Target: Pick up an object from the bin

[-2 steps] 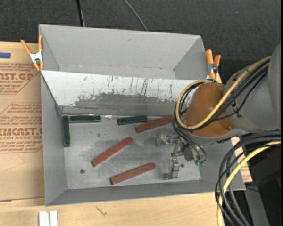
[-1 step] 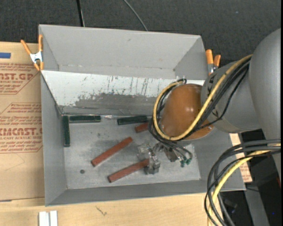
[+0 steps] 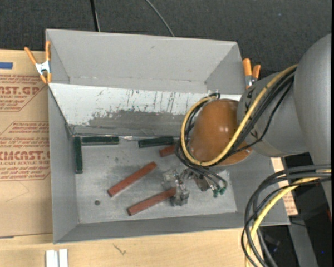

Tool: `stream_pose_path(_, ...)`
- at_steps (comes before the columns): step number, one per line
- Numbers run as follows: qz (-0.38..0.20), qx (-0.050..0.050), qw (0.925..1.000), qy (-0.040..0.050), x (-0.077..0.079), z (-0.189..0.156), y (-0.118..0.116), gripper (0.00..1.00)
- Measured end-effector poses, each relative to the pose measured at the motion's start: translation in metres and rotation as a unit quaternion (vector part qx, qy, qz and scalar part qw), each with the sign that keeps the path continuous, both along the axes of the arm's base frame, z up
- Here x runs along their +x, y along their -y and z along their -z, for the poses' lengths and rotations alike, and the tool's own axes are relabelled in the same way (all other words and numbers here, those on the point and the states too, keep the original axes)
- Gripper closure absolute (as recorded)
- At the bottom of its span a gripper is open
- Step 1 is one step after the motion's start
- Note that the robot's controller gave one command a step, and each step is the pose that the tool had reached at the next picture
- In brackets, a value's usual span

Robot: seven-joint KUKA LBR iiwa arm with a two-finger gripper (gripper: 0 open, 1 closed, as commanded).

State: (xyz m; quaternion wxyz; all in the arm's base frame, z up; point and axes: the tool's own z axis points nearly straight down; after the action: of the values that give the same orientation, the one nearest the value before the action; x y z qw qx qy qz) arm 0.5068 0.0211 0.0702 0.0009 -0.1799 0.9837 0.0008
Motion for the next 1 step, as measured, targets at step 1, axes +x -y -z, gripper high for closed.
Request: stream_pose_path(1, -0.005, -0.001, 1.0, -0.0039, 0.0053, -0.0538, 0.0006, 1.0)
